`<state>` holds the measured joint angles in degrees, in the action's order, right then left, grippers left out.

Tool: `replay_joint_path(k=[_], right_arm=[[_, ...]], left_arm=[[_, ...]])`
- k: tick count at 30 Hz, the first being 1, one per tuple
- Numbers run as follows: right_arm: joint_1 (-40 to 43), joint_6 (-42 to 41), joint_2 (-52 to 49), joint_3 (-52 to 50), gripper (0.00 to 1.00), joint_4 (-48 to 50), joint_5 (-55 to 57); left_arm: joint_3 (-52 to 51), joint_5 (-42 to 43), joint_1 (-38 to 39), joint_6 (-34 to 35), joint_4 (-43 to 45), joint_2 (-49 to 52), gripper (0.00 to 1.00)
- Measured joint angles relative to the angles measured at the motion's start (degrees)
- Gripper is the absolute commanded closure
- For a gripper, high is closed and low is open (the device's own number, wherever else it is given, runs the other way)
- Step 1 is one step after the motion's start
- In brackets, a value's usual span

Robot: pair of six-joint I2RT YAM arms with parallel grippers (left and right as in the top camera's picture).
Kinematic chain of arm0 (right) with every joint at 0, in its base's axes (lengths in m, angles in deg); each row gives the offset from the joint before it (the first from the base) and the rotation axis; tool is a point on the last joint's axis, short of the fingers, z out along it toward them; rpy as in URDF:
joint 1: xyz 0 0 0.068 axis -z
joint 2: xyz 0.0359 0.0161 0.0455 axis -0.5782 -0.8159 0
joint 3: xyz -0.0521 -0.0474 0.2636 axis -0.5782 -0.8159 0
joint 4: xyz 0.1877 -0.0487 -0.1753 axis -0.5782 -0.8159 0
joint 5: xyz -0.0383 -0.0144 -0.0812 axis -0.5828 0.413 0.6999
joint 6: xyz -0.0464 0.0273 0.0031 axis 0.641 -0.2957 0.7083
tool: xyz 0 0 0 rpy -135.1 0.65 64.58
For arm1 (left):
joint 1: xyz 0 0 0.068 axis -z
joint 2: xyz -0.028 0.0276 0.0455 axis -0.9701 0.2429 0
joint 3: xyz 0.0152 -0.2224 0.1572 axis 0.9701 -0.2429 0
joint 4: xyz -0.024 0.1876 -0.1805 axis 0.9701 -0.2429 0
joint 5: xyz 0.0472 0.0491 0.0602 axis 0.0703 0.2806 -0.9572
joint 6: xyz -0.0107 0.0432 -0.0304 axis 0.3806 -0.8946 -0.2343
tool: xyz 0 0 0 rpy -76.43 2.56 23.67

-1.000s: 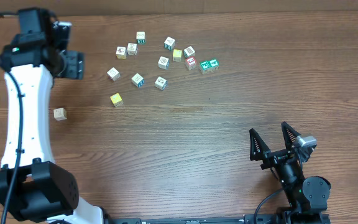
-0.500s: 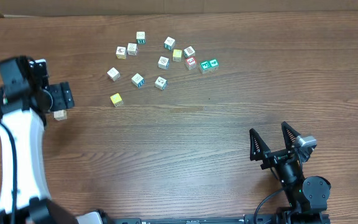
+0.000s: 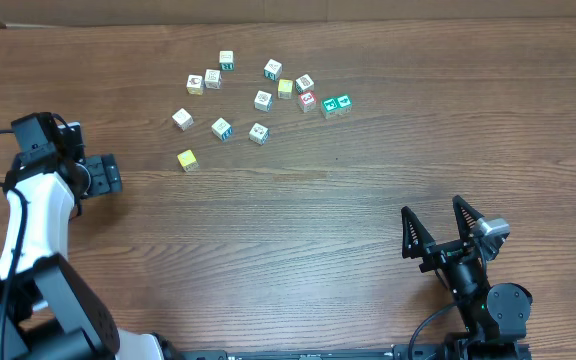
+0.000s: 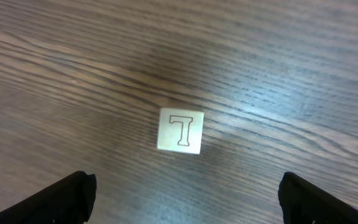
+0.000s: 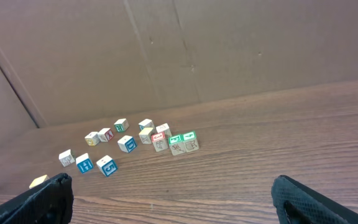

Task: Form a horizontal line
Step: 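Open the left gripper, release the 'T' block, and raise away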

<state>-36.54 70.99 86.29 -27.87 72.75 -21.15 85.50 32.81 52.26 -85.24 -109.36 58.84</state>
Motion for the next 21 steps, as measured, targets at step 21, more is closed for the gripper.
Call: replay_joint_path(k=[21], right_arm=[[0.0, 0.02, 0.0, 0.0, 0.0, -0.02, -0.02]], left_arm=[[-0.11, 3.39, 0.0, -8.7, 7.78, 9.9, 0.21]])
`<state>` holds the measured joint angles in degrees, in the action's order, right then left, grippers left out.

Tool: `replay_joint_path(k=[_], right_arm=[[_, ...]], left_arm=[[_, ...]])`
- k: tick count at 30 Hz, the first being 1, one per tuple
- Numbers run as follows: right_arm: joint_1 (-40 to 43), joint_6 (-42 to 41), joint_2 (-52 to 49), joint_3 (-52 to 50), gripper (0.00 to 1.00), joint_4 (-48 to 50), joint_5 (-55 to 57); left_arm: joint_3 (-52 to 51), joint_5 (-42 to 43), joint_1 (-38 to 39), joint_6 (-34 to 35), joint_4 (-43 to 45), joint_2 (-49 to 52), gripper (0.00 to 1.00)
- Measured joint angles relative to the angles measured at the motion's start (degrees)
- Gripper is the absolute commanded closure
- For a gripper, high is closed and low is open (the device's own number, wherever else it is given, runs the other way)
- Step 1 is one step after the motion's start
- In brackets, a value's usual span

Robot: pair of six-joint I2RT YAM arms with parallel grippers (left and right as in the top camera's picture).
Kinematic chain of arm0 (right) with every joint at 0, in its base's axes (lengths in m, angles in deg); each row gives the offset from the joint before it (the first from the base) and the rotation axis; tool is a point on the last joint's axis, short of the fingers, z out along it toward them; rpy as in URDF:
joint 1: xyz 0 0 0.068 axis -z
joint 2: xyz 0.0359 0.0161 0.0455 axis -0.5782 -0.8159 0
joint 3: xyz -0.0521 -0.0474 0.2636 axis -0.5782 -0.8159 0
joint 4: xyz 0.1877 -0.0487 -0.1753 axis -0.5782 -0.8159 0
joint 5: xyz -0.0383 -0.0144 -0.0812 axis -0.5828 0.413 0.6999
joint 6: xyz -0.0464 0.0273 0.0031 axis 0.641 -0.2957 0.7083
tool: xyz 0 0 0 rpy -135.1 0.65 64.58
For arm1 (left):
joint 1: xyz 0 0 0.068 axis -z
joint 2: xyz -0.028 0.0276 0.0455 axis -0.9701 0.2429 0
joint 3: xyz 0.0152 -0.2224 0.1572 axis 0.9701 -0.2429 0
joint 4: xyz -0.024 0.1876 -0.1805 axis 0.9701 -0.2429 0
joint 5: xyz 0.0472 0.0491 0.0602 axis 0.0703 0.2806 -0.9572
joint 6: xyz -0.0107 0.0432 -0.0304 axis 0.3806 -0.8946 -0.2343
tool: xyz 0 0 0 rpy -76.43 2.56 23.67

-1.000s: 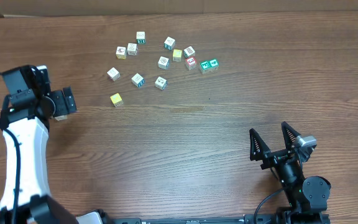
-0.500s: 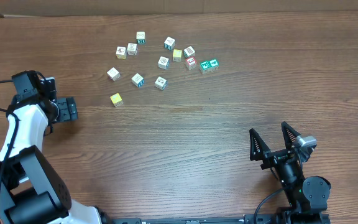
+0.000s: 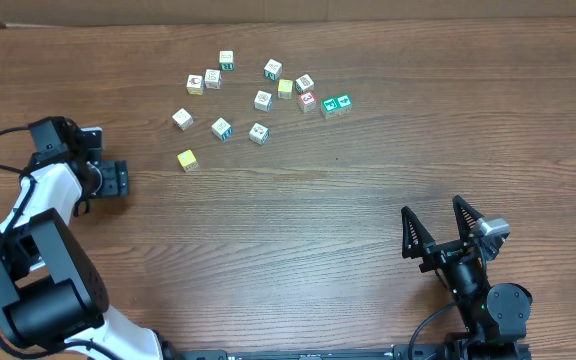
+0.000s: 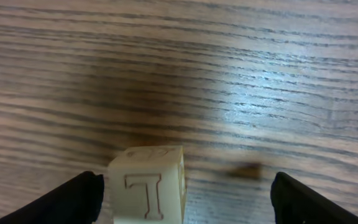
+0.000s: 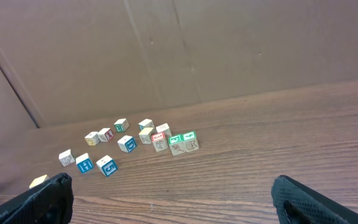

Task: Form a horizontal line
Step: 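Open the left gripper, release the 'T' block, and raise away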

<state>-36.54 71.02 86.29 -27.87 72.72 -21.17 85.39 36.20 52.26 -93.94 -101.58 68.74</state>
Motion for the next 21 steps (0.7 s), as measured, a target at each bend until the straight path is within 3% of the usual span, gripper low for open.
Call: replay_joint_path(k=[21], right_arm=[[0.0, 0.0, 0.0, 0.0, 0.0, 0.0, -0.02]], left_arm=[[0.0, -0.26, -0.37, -0.57, 1.29, 0.09, 0.47]])
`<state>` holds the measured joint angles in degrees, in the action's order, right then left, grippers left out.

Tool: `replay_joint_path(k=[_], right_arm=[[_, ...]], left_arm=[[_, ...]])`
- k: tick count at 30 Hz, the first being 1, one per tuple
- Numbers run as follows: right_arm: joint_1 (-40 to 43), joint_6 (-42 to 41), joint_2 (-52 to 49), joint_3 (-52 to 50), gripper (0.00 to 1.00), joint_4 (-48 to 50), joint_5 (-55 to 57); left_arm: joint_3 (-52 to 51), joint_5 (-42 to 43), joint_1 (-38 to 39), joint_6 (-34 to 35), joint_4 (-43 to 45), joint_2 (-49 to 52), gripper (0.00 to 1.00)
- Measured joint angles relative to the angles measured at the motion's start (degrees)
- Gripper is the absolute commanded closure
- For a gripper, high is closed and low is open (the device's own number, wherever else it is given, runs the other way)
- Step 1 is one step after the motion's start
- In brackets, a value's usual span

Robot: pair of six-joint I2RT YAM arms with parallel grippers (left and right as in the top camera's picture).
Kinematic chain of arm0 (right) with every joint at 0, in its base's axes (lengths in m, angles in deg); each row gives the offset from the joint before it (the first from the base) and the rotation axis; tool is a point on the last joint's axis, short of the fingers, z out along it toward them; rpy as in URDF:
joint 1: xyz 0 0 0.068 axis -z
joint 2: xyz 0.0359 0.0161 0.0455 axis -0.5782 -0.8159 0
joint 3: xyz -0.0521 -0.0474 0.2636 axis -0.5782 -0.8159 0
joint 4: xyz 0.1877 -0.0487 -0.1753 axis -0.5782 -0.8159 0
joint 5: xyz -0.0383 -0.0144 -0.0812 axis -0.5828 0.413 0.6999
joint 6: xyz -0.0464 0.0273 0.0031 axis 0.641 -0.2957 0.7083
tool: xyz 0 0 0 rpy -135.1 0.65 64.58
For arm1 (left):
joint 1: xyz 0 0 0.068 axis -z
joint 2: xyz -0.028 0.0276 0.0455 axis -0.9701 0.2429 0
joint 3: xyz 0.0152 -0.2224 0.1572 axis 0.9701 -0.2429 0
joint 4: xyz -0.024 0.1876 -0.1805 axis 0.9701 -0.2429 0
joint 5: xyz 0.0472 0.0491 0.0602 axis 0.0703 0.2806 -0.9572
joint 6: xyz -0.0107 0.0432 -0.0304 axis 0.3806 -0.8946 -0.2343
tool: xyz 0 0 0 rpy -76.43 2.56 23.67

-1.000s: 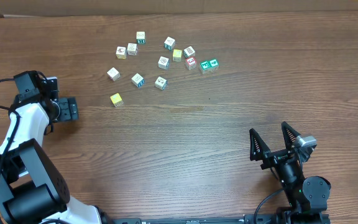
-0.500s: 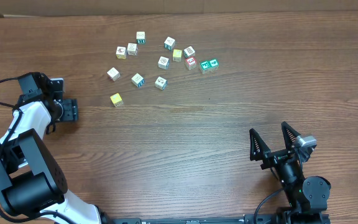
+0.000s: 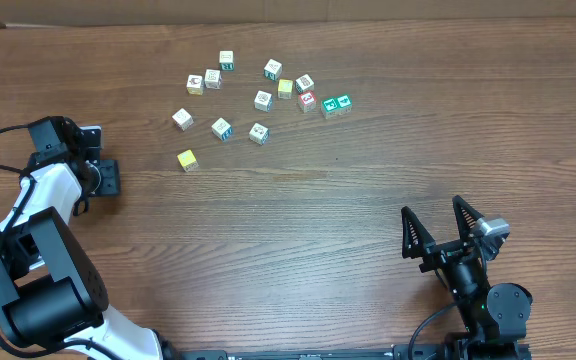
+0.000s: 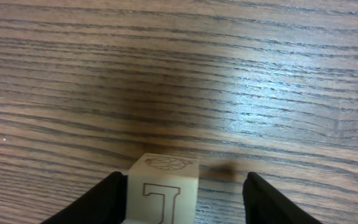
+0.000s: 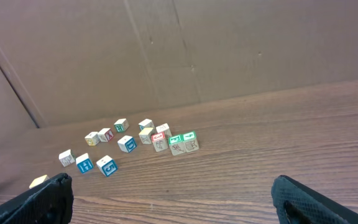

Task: Form a horizontal line
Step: 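Open the left gripper, release the 'T' block, and raise away, then reach the left gripper back to the cluster toward a white '8' block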

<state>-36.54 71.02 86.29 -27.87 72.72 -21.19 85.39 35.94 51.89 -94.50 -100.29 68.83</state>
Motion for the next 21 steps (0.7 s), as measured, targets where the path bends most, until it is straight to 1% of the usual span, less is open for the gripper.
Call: replay_joint_path(k=[5, 6, 7, 8, 12, 14, 16, 18, 21], right_arm=[[-0.02, 0.02, 0.0, 0.0, 0.0, -0.02, 0.04], [0.0, 0.02, 0.0, 0.0, 0.0, 0.0, 0.02], [0.0, 0.02, 0.0, 0.0, 0.0, 0.0, 0.02], [0.0, 0.02, 0.0, 0.0, 0.0, 0.02, 0.02], [-0.02, 0.0, 0.0, 0.0, 0.0, 0.0, 0.02], [-0.02, -0.02, 0.0, 0.0, 0.0, 0.02, 0.04], [-0.02, 0.0, 0.0, 0.0, 0.0, 0.0, 0.0], [0.0, 0.0, 0.0, 0.0, 0.0, 0.02, 0.02], [0.0, 0.02, 0.0, 0.0, 0.0, 0.04, 0.02]], left_arm=[[0.0, -0.37, 0.0, -0.61, 0.0, 0.0, 0.47], [0.0, -0.55, 0.0, -0.66, 0.02, 0.0, 0.43], [0.0, -0.74, 0.0, -0.92, 0.0, 0.0, 0.35], [0.0, -0.96, 0.0, -1.27, 0.0, 0.0, 0.3], [0.2, -2.45, 0.0, -1.27, -0.74, 0.0, 0.23], [1.64, -3.54, 0.0, -1.25, -3.17, 0.0, 0.23], [4.44, -4.0, 0.0, -1.25, -6.14, 0.0, 0.22], [9.44, -3.85, 0.0, -1.25, -9.81, 0.0, 0.2], [19.34, -1.25, 0.42, -1.4, -15.02, -0.07, 0.15]])
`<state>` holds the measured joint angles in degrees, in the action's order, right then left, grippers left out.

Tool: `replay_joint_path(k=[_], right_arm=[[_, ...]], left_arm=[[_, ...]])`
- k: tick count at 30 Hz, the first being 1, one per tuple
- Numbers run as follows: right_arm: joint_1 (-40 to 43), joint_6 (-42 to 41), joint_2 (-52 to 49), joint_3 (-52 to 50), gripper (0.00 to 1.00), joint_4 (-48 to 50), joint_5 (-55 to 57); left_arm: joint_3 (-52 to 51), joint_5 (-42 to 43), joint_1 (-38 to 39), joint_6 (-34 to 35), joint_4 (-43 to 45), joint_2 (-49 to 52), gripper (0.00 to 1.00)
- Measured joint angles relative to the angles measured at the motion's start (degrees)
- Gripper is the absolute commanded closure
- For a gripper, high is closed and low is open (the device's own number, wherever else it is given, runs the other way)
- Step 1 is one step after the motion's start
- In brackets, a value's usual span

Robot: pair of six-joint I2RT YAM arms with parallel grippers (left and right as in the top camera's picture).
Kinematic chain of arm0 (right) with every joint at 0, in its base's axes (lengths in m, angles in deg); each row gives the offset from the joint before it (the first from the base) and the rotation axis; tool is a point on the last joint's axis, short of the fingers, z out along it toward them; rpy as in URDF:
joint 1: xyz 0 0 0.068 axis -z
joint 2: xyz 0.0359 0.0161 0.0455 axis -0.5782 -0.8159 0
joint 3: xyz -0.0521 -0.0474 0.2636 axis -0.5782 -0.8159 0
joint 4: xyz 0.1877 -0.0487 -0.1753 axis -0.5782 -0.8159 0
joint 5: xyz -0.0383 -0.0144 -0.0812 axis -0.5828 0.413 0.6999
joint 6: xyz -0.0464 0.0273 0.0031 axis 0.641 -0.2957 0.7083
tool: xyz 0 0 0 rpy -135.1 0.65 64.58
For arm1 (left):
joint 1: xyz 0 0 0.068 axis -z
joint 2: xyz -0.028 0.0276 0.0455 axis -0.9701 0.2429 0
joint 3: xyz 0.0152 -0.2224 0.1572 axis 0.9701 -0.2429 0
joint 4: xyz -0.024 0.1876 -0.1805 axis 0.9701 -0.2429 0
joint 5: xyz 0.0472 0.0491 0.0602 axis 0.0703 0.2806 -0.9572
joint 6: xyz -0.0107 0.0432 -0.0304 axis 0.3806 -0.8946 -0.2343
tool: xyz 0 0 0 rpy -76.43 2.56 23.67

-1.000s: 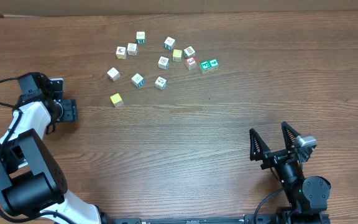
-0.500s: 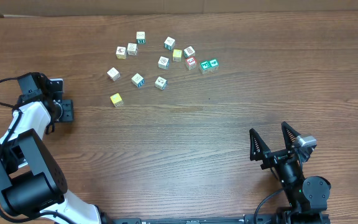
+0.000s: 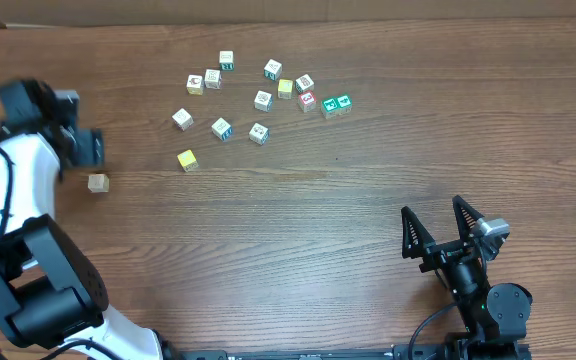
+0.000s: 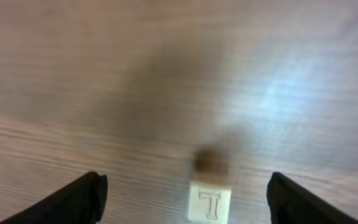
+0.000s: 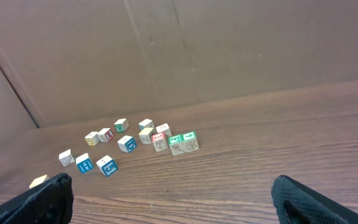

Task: Form a horizontal line
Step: 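Reach the left gripper back to the cluster toward a white '8' block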

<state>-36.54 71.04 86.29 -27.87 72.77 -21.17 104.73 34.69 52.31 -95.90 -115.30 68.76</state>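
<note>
A pale wooden block with a letter T point(image 3: 97, 182) lies alone at the table's left side; in the blurred left wrist view the T block point(image 4: 210, 203) sits on the wood between and below the fingers. My left gripper point(image 3: 85, 148) point(image 4: 185, 185) is open, lifted clear of it and a little behind it. Several small blocks are scattered at the back middle, among them a yellow block point(image 3: 187, 159) and a pair of green blocks point(image 3: 336, 104) point(image 5: 183, 138). My right gripper point(image 3: 433, 212) point(image 5: 173, 186) stands open and empty near the front right.
A cardboard wall point(image 5: 185, 50) rises behind the table's far edge. The wood table point(image 3: 298, 230) stretches bare between the block cluster and the right arm. The left arm's white link point(image 3: 13, 190) runs along the left edge.
My left gripper's jaws were narrowed round the T block down at the table. Now they are wide open and the gripper has moved up and back, leaving the block on the wood.
The left gripper first hung open above the T block. Then it was low with the block between its wide jaws, then the jaws stood closer round it. Now it is open and clear of the block. The right arm and the cluster stayed still.
</note>
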Motion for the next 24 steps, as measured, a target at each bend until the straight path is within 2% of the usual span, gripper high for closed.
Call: replay_joint_path(k=[2, 5, 9, 15, 20, 24], right_arm=[[0.0, -0.02, 0.0, 0.0, 0.0, -0.02, 0.0], [0.0, -0.04, 0.0, 0.0, 0.0, -0.02, -0.02], [0.0, -0.02, 0.0, 0.0, 0.0, -0.04, 0.0], [-0.02, -0.02, 0.0, 0.0, 0.0, -0.04, -0.02], [0.0, -0.04, 0.0, 0.0, 0.0, -0.04, 0.02], [-0.02, -0.04, 0.0, 0.0, 0.0, -0.04, 0.0]], left_arm=[[5.92, 2.71, 0.46, -0.11, -2.56, -0.26, 0.13], [13.81, 7.32, 3.06, -1.49, -5.53, -1.31, 0.0], [17.84, 10.75, 10.12, -4.66, -5.84, -2.84, 0.01], [17.97, 12.37, 22.14, -9.84, -3.56, -1.05, 0.0], [18.01, 11.91, 26.58, -10.32, 1.25, 4.17, 0.0], [19.69, 10.84, 27.87, -10.29, -0.55, 11.65, 0.0]])
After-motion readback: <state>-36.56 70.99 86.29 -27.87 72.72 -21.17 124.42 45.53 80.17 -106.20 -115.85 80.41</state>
